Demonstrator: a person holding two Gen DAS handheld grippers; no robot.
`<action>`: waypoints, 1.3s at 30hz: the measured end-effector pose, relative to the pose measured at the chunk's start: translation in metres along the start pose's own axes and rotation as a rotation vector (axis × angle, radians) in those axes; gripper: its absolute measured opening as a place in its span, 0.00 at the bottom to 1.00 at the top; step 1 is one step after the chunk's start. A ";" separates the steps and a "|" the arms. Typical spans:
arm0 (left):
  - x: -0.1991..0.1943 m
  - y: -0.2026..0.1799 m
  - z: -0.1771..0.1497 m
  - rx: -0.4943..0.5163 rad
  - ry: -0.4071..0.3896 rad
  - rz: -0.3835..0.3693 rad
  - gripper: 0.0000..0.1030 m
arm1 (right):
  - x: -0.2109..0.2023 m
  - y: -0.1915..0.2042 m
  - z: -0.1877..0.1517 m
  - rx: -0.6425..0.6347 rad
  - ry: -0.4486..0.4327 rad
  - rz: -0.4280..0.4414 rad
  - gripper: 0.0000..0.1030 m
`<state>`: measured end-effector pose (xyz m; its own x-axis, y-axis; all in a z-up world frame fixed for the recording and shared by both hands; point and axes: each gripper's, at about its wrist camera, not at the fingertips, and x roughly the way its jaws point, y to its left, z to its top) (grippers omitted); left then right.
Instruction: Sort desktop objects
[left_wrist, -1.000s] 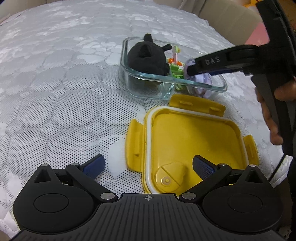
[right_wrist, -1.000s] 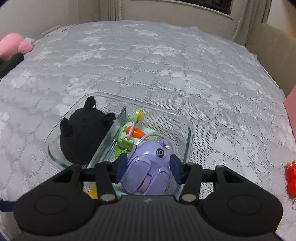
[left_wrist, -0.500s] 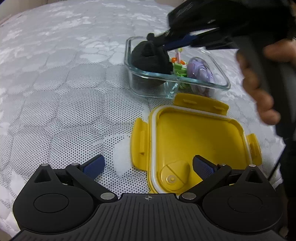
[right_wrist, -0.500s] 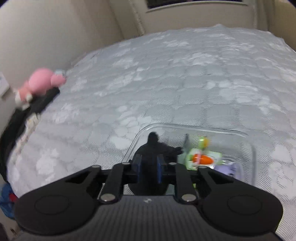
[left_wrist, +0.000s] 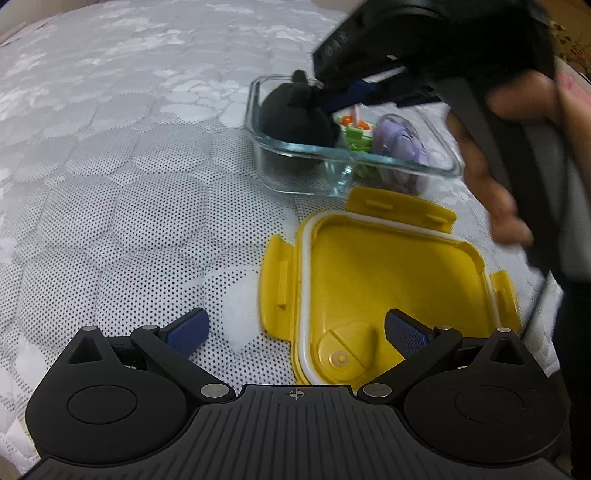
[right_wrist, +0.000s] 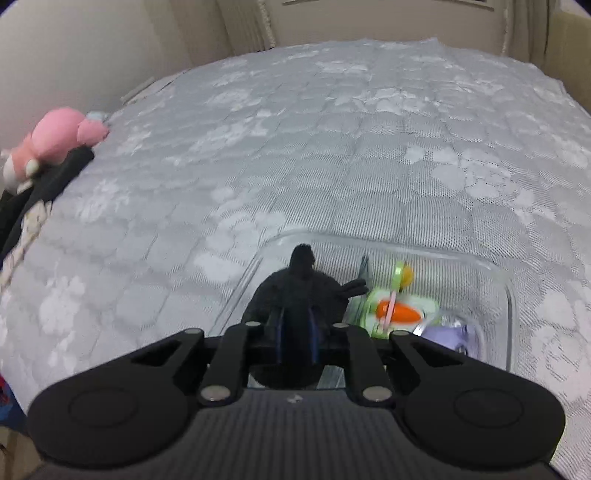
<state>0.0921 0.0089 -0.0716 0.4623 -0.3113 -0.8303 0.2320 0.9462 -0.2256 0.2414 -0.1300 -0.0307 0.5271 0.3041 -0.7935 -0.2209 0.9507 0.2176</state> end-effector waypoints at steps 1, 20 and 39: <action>-0.002 -0.001 -0.001 0.008 -0.003 0.003 1.00 | 0.000 -0.002 0.003 0.005 0.005 0.008 0.15; 0.001 0.003 0.001 -0.009 0.006 0.010 1.00 | 0.000 -0.055 0.008 0.157 -0.074 -0.096 0.13; -0.006 -0.010 0.004 0.014 0.002 0.001 1.00 | -0.081 -0.086 -0.064 0.244 -0.181 -0.033 0.18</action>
<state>0.0906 0.0014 -0.0618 0.4607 -0.3104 -0.8315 0.2440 0.9451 -0.2175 0.1650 -0.2401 -0.0216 0.6733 0.2581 -0.6929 -0.0094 0.9400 0.3411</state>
